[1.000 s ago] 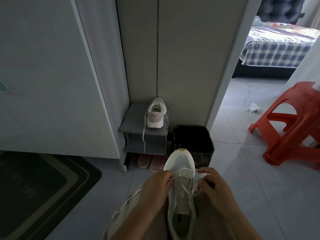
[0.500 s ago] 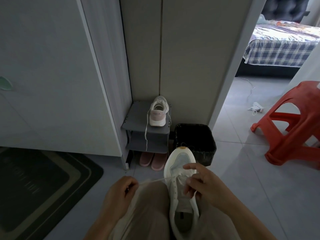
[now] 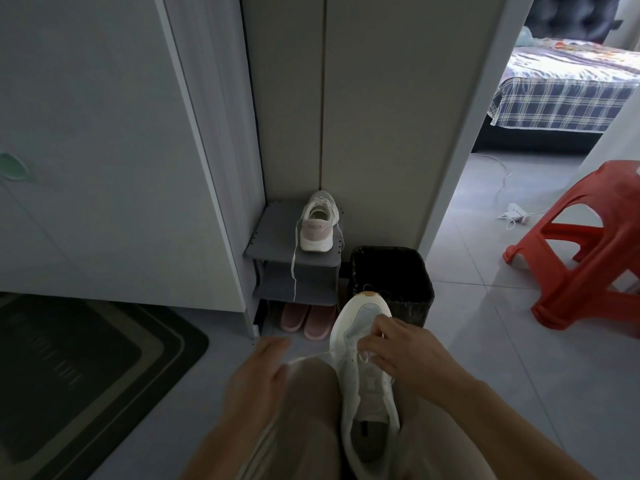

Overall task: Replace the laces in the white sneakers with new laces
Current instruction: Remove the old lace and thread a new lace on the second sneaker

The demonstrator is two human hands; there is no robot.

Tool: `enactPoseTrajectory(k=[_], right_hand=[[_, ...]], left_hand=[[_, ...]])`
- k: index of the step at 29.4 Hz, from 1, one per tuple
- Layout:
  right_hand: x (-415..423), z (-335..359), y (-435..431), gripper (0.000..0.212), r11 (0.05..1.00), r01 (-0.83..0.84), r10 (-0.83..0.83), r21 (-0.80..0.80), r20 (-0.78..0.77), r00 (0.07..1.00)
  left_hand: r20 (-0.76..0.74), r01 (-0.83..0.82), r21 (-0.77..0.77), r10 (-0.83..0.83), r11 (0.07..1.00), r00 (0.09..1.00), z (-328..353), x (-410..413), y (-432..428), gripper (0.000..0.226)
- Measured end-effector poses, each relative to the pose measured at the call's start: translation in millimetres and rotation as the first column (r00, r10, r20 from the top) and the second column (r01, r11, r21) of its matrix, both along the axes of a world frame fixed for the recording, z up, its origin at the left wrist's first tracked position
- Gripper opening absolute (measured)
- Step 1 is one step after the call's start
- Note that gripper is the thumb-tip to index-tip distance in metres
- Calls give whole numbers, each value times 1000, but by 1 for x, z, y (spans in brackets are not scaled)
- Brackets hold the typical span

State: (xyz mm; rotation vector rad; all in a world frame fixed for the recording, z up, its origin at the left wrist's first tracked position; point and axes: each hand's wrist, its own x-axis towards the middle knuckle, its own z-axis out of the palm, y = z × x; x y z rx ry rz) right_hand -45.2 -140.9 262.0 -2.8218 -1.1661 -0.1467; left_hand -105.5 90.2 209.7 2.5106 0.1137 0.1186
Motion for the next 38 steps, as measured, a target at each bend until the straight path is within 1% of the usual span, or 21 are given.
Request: enactPoseTrajectory(k=[2,3,5,6,7,8,9,10,13,15,17,19,21,22,23,24,26,28,32,35,38], right_hand=[[9,-1,0,39,999,-34,36,-29,53,998],[11,0,0,35,998,-58,60,-34,56,997],[15,0,-1,26,993,-118,119,-24,64,991],[16,1,-2,19,991,-133,133,-13,69,989],[16,1,-4,8,991,-137,137,2,51,989],[16,4,-6,7,992,-123,123,28,15,992],[16,6,-6,15,992,-104,108,68,-56,993],[16,8,-6,17,991,-72,86,110,-125,988],[17,2,-4,9,980,38,15,193,-270,963],[16,-3,-2,5,951,170,-63,260,-375,925],[16,-8,-4,4,888,328,-153,323,-466,871],[14,-13,-9,4,800,460,-243,386,-492,836],[9,-19,-16,6,702,555,-320,446,-499,805],[5,-24,-18,8,670,587,-331,455,-525,784],[2,-28,-20,9,661,605,-321,444,-561,763],[-1,-32,-21,9,669,613,-301,419,-601,740],[-5,-36,-21,9,696,614,-269,372,-658,703],[-5,-35,-22,12,710,610,-252,352,-681,687],[-6,-31,-27,11,735,586,-241,341,-676,696],[-8,-28,-31,15,734,570,-201,369,-683,702],[-12,-29,-31,15,719,571,-183,396,-685,705]], left_hand=[[65,154,-80,-150,985,987,10,9,-33,40],[85,217,-110,-208,970,974,14,14,-47,37],[99,258,-149,-246,954,964,16,24,-64,28],[96,266,-136,-255,954,962,13,28,-68,26],[98,287,-112,-276,952,956,11,30,-69,34],[97,313,-77,-306,946,947,9,32,-69,49],[101,331,-59,-324,942,941,7,33,-67,59],[111,336,-63,-328,940,938,7,33,-64,61],[89,337,-136,-327,932,941,7,37,-48,35],[44,311,-160,-308,937,950,5,35,-31,23],[-26,261,-211,-272,942,962,5,28,-14,12],[-69,257,-247,-281,934,957,8,23,-5,21],[-97,288,-221,-315,932,944,11,21,-9,22],[-90,300,-203,-323,932,942,11,21,-15,17],[-73,303,-197,-322,932,944,12,21,-23,11],[-48,301,-196,-315,933,948,13,22,-31,13],[21,308,-194,-310,932,951,14,23,-46,23],[72,324,-194,-316,926,946,18,26,-60,19],[65,263,-219,-255,940,965,20,35,-69,5],[41,263,-227,-260,938,965,20,40,-65,3],[21,254,-197,-255,947,967,19,41,-62,4]])
